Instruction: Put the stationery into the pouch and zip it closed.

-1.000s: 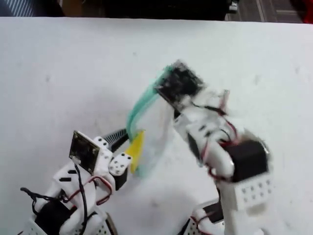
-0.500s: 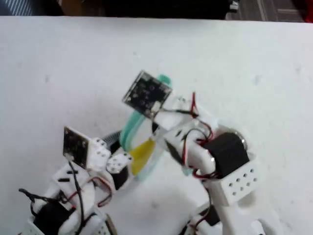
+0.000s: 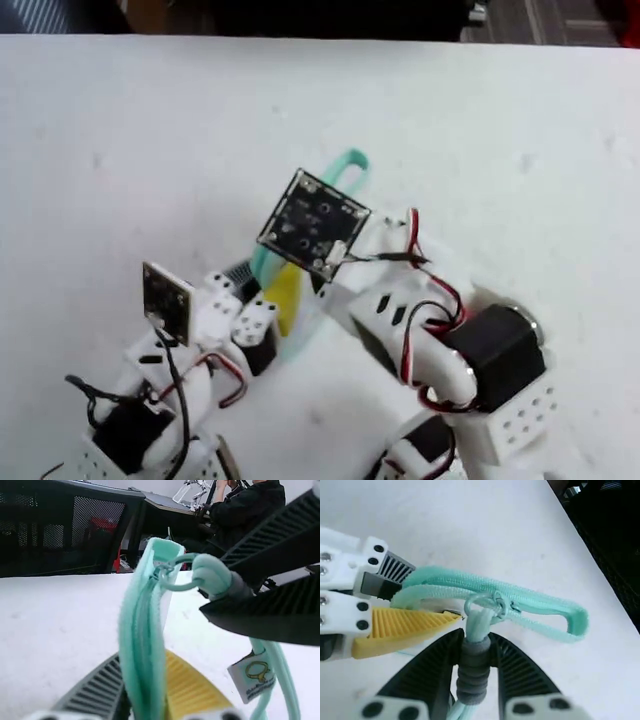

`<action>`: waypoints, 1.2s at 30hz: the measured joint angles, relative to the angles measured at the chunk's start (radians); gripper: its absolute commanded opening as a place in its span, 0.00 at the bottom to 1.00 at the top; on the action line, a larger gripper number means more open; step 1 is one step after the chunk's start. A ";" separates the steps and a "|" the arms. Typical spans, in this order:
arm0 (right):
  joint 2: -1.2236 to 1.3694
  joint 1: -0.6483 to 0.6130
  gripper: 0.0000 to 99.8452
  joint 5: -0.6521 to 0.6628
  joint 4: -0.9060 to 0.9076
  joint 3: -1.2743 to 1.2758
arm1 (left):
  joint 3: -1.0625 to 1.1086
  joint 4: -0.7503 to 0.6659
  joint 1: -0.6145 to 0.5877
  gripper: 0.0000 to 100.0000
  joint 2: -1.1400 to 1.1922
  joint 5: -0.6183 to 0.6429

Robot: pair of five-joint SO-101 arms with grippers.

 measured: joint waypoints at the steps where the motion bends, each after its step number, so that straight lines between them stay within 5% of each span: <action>1: 0.000 0.021 0.02 0.000 -0.012 -0.009 | 0.003 0.000 0.000 0.02 0.000 0.000; 9: 0.003 0.235 0.02 0.005 -0.227 -0.023 | 0.003 0.015 0.000 0.02 0.000 -0.071; 21: 0.206 0.396 0.02 0.006 -0.339 -0.023 | -0.005 0.044 -0.005 0.02 0.000 -0.210; 36: 0.367 0.574 0.02 0.008 -0.456 -0.023 | -0.005 0.044 0.005 0.02 0.000 -0.221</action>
